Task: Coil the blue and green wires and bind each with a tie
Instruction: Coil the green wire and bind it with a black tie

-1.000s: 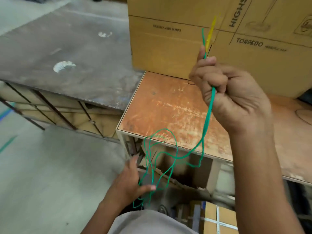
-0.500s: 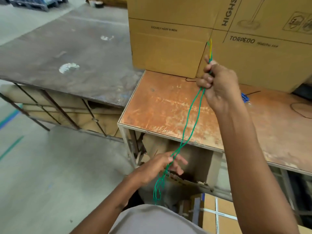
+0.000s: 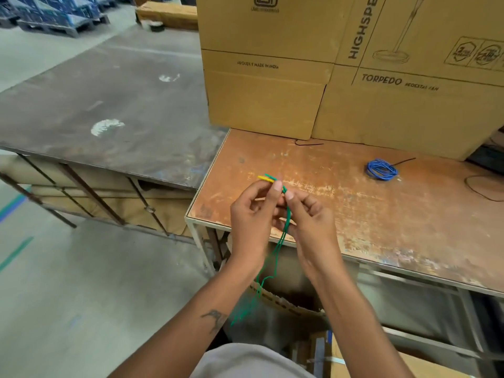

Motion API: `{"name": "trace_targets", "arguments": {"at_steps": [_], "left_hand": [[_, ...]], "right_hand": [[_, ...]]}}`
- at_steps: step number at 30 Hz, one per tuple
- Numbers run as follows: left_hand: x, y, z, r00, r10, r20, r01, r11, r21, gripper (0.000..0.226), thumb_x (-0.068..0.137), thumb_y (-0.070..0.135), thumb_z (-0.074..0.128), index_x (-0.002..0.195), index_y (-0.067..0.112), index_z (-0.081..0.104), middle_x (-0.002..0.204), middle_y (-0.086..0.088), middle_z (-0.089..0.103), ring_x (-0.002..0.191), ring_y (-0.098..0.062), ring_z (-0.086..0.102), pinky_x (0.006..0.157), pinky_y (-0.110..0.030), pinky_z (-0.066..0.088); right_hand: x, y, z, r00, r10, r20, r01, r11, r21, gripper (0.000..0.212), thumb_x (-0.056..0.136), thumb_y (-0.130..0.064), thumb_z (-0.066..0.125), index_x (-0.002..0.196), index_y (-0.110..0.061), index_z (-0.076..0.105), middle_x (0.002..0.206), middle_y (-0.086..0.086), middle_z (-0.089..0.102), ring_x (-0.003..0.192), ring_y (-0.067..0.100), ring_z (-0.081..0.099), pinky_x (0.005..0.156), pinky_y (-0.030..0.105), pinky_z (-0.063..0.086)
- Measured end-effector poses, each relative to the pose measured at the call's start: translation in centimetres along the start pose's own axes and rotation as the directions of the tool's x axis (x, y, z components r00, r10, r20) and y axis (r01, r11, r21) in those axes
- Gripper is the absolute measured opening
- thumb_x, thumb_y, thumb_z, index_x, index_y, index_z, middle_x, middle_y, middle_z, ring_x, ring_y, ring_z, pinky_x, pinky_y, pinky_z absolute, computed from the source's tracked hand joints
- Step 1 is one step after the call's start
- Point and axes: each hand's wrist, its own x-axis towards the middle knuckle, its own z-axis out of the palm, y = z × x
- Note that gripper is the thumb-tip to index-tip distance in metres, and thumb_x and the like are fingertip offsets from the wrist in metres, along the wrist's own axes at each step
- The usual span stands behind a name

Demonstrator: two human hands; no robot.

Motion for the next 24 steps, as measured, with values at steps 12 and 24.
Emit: {"name": "trace_targets", "arguments": {"at_steps": [12, 24], "left_hand": [[1.9, -1.5, 1.7, 0.967, -0.17, 0.19, 0.171, 0.985, 0.012, 0.022, 0.105, 0.021, 0.055, 0.111, 0.008, 0.072, 0.094, -0.01, 0.075, 0.08, -0.021, 0.072, 0.059, -0.024, 0.055], [5.8, 2.0, 1.7, 0.907, -0.225, 0.355, 0.304, 0.935, -0.185, 0.021, 0.107, 0.016, 0.046, 0.103, 0.008, 0.064, 0.096, -0.011, 0.068, 0.075, -0.027, 0.069, 0.068, -0.036, 0.06]], "right_hand": [[0.7, 1.4, -2.2, 0.992, -0.07, -0.109, 0.066, 0.997, -0.04, 0.008, 0.112, -0.013, 0.047, 0.11, -0.009, 0.054, 0.097, 0.014, 0.072, 0.077, 0.021, 0.074, 0.063, 0.036, 0.062], [5.3, -0.8, -3.3, 0.898, -0.439, -0.023, 0.295, 0.64, -0.71, 0.037, 0.105, -0.005, 0.047, 0.12, -0.027, 0.073, 0.114, 0.005, 0.067, 0.092, 0.005, 0.067, 0.082, 0.016, 0.049]]}}
